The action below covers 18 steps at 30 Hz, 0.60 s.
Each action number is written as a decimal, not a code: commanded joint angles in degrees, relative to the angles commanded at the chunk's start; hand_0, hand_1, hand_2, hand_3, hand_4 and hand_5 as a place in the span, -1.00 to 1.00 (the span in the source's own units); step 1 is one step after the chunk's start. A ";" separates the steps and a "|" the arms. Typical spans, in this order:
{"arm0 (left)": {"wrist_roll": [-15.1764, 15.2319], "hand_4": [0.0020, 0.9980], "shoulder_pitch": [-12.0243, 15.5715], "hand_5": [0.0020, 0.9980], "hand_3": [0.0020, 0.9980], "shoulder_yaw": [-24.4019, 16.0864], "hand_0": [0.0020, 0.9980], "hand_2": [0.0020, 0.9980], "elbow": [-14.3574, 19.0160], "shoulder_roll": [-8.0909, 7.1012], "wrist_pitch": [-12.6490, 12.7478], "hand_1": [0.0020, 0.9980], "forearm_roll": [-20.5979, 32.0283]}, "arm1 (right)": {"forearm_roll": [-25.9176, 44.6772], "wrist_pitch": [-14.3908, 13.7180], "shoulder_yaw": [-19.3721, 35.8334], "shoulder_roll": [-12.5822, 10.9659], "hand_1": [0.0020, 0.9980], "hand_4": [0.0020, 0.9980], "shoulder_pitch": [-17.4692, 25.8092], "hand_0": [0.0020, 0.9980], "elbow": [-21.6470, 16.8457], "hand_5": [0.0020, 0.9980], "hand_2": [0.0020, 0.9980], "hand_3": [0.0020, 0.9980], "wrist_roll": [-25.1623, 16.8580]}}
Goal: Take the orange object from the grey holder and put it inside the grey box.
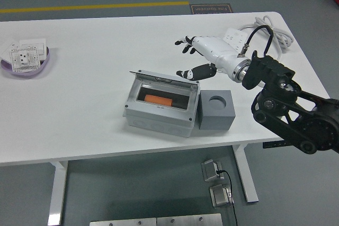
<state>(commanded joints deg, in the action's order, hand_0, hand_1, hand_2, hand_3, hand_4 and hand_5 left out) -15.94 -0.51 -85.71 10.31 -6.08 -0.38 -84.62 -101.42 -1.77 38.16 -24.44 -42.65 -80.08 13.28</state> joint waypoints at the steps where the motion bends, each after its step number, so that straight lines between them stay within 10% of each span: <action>1: 0.01 0.45 0.06 -0.28 0.61 0.07 0.38 0.37 0.00 -0.01 0.01 0.37 0.11 | 0.25 -0.04 0.61 0.17 0.33 0.67 0.12 0.33 0.56 -0.23 0.47 0.72 -0.17; 13: 0.04 0.46 -0.04 -0.27 0.61 0.41 0.38 0.37 0.00 0.23 -0.05 0.37 0.00 | 4.52 -2.91 3.38 4.45 0.32 0.71 -1.18 0.33 13.05 -0.19 0.47 0.73 -5.59; 18: 0.47 0.46 -0.33 -0.27 0.61 1.19 0.38 0.37 0.00 0.20 -0.05 0.37 0.81 | 3.99 -3.45 3.23 3.91 0.30 0.71 -0.43 0.33 12.65 -0.17 0.46 0.71 -5.71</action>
<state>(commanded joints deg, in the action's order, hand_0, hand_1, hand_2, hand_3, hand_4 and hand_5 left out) -15.47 -0.84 -84.52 10.31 -5.87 -0.43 -83.81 -97.43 -5.22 41.40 -20.53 -43.08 -67.44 7.57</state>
